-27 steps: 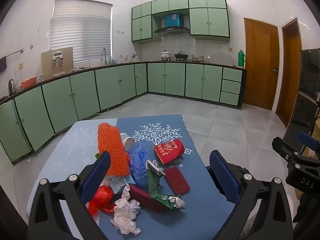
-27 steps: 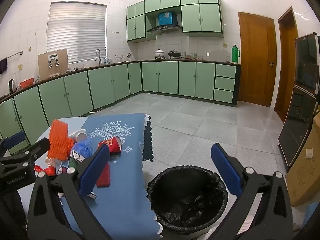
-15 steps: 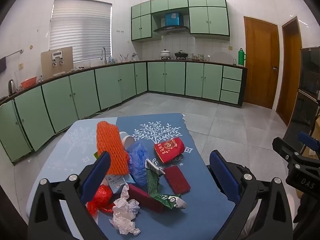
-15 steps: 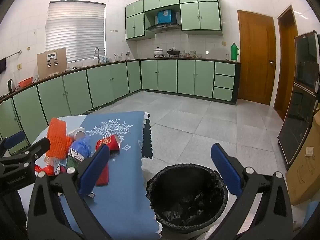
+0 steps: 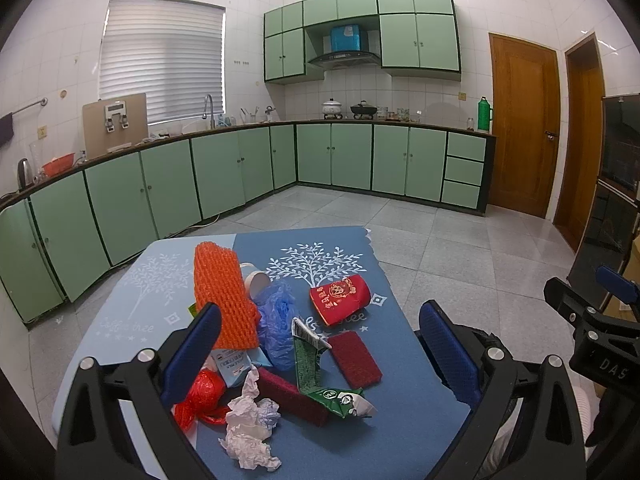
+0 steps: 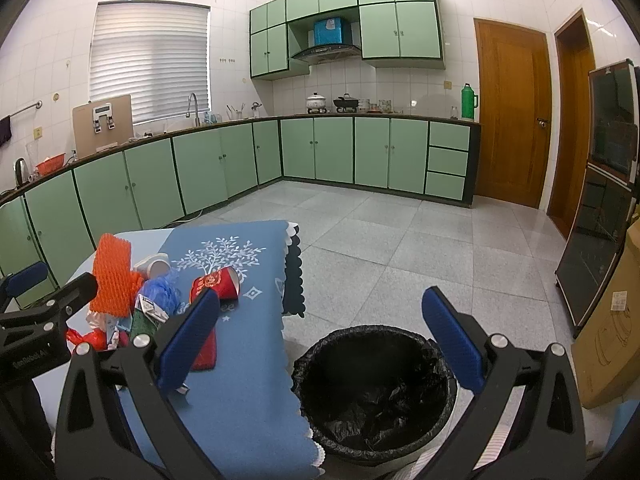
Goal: Collect trash
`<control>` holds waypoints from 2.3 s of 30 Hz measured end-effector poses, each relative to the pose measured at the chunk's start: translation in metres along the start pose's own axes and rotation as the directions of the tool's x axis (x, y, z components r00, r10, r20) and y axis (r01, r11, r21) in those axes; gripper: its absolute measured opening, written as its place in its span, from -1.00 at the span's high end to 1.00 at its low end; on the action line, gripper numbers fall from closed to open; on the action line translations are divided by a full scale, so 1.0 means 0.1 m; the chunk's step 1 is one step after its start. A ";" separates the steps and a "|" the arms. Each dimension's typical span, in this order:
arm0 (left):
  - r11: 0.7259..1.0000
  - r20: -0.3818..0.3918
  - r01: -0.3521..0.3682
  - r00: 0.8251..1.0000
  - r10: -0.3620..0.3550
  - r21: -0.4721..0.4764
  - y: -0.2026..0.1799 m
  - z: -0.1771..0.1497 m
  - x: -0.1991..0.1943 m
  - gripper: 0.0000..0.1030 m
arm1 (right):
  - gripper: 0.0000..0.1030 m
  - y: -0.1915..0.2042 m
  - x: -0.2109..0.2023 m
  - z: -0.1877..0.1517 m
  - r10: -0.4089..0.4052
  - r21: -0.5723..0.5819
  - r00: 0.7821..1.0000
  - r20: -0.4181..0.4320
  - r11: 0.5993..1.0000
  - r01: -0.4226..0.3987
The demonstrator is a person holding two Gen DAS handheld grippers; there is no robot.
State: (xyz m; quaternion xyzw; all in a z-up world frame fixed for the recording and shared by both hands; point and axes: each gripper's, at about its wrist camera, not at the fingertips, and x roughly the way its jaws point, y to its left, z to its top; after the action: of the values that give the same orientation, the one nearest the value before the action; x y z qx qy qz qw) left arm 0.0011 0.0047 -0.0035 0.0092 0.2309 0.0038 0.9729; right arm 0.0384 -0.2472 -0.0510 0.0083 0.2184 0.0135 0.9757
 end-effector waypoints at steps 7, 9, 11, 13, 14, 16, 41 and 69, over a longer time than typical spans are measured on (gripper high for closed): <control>1.000 0.000 -0.002 1.000 0.002 0.008 -0.06 -0.01 0.02 -0.88 | -0.91 0.03 0.01 -0.02 -0.005 0.003 1.000 0.001 1.000 0.005; 1.000 0.000 -0.002 1.000 0.002 0.008 -0.06 -0.01 0.02 -0.88 | -0.91 0.03 0.02 -0.02 -0.005 0.003 1.000 0.001 1.000 0.005; 1.000 0.000 -0.003 1.000 0.003 0.008 -0.06 -0.01 0.03 -0.88 | -0.91 0.02 0.02 -0.02 -0.005 0.003 1.000 0.001 1.000 0.005; 1.000 -0.001 -0.001 1.000 0.001 0.007 -0.06 -0.01 0.02 -0.88 | -0.91 0.02 0.01 -0.02 -0.005 0.003 1.000 0.001 1.000 0.005; 1.000 -0.001 -0.001 1.000 0.001 0.008 -0.06 -0.01 0.02 -0.88 | -0.91 0.02 0.02 -0.02 -0.005 0.003 1.000 0.001 1.000 0.005; 1.000 -0.001 -0.001 1.000 0.001 0.008 -0.06 -0.01 0.02 -0.88 | -0.91 0.02 0.02 -0.02 -0.005 0.003 1.000 0.001 1.000 0.005; 1.000 -0.001 -0.003 1.000 0.003 0.010 -0.07 0.00 0.02 -0.88 | -0.91 -0.01 -0.01 0.02 -0.006 0.015 1.000 0.003 1.000 0.006; 1.000 0.000 -0.014 1.000 0.014 0.002 0.04 0.02 0.01 -0.88 | -0.91 0.05 0.03 0.03 0.017 0.016 1.000 -0.006 1.000 -0.017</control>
State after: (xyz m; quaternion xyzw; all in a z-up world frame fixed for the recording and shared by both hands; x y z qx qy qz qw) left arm 0.0025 0.0087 -0.0023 0.0117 0.2310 0.0107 0.9728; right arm 0.0423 -0.2419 -0.0490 0.0180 0.2215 0.0201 0.9748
